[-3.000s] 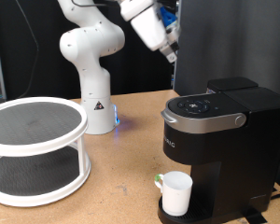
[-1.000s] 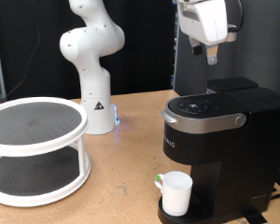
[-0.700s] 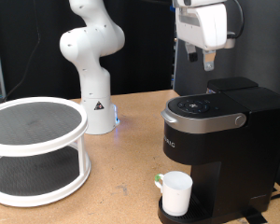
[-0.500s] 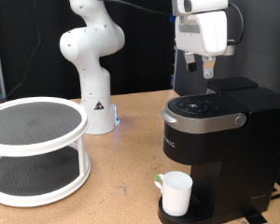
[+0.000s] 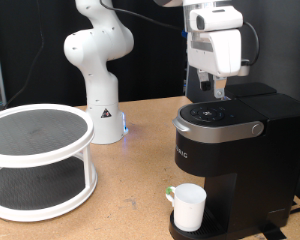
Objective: Make a cup of coffee with the keurig machine
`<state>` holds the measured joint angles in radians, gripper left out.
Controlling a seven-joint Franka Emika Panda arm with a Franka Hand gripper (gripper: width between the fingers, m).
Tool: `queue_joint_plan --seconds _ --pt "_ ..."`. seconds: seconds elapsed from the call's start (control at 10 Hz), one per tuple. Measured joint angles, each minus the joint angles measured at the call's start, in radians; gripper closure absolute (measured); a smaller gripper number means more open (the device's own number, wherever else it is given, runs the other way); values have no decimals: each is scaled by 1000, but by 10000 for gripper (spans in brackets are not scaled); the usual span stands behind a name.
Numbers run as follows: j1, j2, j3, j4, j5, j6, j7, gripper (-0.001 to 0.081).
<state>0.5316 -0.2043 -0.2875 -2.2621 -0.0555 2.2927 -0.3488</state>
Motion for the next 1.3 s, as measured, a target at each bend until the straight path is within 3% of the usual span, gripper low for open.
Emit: queue_joint_plan --seconds 0.1,0.2,0.3,0.4,0.5,0.6,0.7,0.8,1.3 --pt "0 9 0 -1 0 8 2 275" --pt "0 18 0 -1 0 17 8 275" --pt "-1 27 -1 0 0 29 17 419" --pt "-2 35 -1 1 -2 40 21 419" --pt "-5 43 -1 3 -7 48 21 602" --pt "-7 51 -1 3 -15 52 21 602" --pt "-8 56 -1 3 -18 53 21 761" --pt "-9 60 -2 2 -20 53 21 792" --pt "-10 88 -5 0 -28 54 21 799"
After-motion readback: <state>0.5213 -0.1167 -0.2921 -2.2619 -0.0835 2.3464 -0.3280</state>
